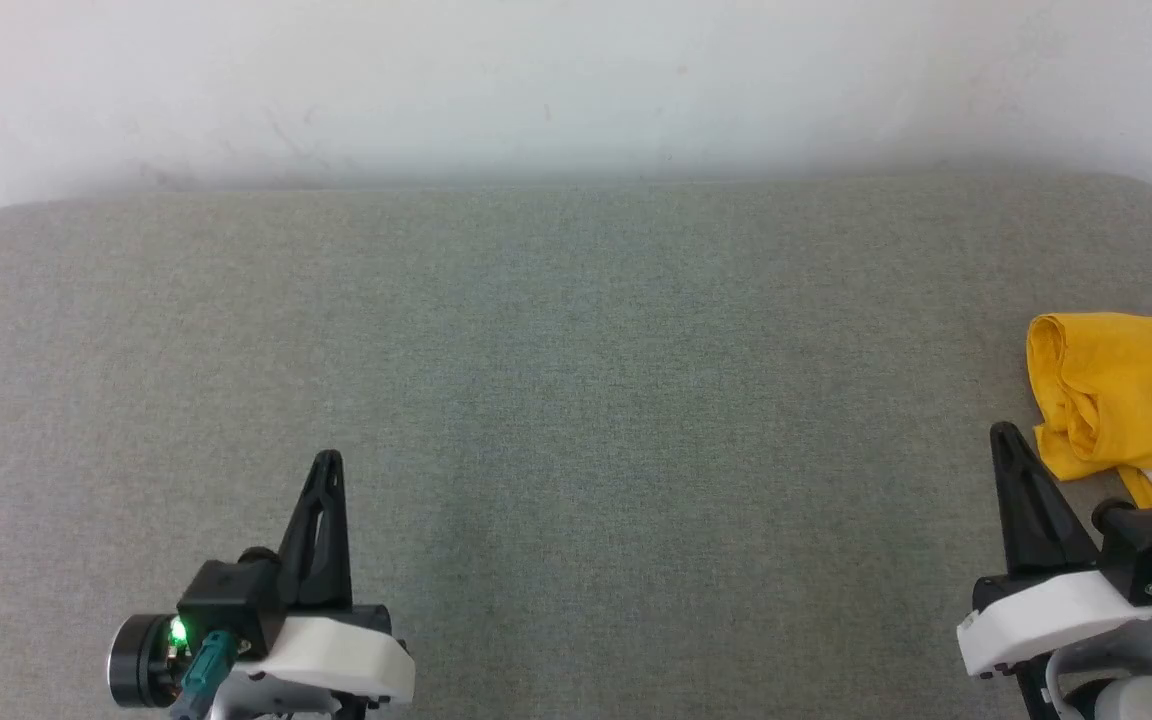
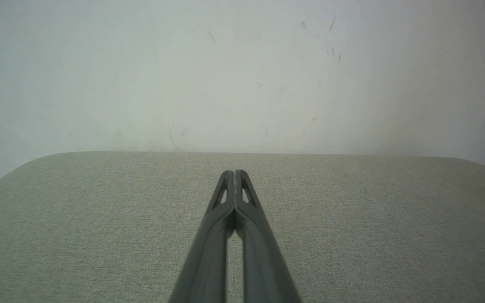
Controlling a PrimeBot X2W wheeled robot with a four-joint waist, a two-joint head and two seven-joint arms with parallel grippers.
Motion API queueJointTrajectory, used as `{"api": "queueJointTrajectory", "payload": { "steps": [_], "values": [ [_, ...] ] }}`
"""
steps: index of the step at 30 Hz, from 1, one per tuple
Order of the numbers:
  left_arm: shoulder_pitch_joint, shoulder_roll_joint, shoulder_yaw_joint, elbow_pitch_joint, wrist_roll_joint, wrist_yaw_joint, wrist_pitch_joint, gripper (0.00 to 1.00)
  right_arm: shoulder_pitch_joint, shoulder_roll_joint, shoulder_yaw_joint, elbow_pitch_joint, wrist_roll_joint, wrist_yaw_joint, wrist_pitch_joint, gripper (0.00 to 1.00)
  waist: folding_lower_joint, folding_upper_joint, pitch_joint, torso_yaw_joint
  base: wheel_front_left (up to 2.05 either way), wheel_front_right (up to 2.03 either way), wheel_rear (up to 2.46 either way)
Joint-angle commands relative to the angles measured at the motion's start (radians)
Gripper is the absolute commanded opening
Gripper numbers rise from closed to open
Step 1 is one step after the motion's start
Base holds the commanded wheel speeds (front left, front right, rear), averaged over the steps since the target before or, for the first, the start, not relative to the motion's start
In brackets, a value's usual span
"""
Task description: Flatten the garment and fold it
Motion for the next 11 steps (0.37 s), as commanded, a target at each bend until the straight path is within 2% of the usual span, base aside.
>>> {"api": "queueJointTrajectory", "payload": {
  "steps": [1,11],
  "values": [
    [-0.011,-0.005,0.009,0.006,0.014,-0.009,0.009,0.00,-0.002,0.002,0.005,-0.007,-0.008,-0.001,0.004,0.00,0.0000,-0.0001,-0.002,0.000,0.00,0.00,0.00],
    [-0.014,-0.014,0.024,0.011,0.032,-0.024,0.030,0.00,-0.003,0.002,0.015,-0.011,-0.012,-0.001,0.021,0.00,0.0000,-0.0001,-0.012,0.000,0.00,0.00,0.00]
  ]
}}
